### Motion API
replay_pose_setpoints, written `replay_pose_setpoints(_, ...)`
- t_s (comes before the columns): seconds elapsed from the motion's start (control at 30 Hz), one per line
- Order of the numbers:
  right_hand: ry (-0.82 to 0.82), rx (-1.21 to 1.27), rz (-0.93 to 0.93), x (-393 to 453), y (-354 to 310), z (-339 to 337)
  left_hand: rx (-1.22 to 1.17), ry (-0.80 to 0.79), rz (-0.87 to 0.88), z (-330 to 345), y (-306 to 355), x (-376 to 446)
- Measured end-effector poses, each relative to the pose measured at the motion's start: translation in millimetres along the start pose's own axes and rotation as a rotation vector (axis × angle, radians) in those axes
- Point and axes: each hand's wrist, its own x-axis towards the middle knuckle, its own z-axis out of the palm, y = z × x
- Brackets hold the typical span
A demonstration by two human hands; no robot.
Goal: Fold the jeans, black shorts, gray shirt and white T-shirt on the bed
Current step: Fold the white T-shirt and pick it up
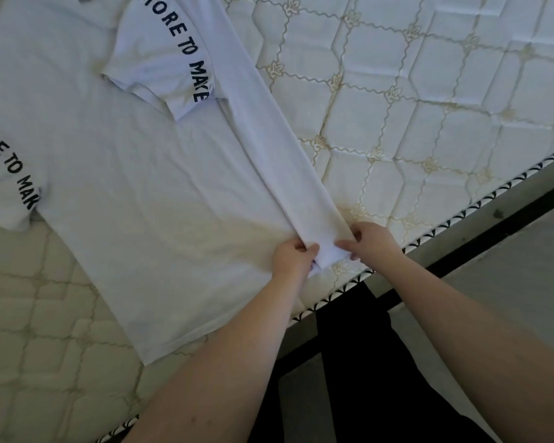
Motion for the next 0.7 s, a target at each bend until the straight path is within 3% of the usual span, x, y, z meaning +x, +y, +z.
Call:
replay_pose_setpoints(0.2,0.089,-0.049,0.068,-12,9,11,0.174,-0.065,-0.094,-4,-10,-11)
replay_pose_setpoints(0.33,0.274,-0.097,0.086,-19,-4,8,0.282,-0.051,-0.064,-23,-7,-12)
replay_pose_setpoints(0.53,0.339,0.006,-0.177,-11,-59,18,-0.058,-0.040,0.052,-79,16,-12)
replay_pose_setpoints(0.7,0.262,0.018,-0.443,-5,-146,43,-0.344,0.003,0.126,-155,36,-6)
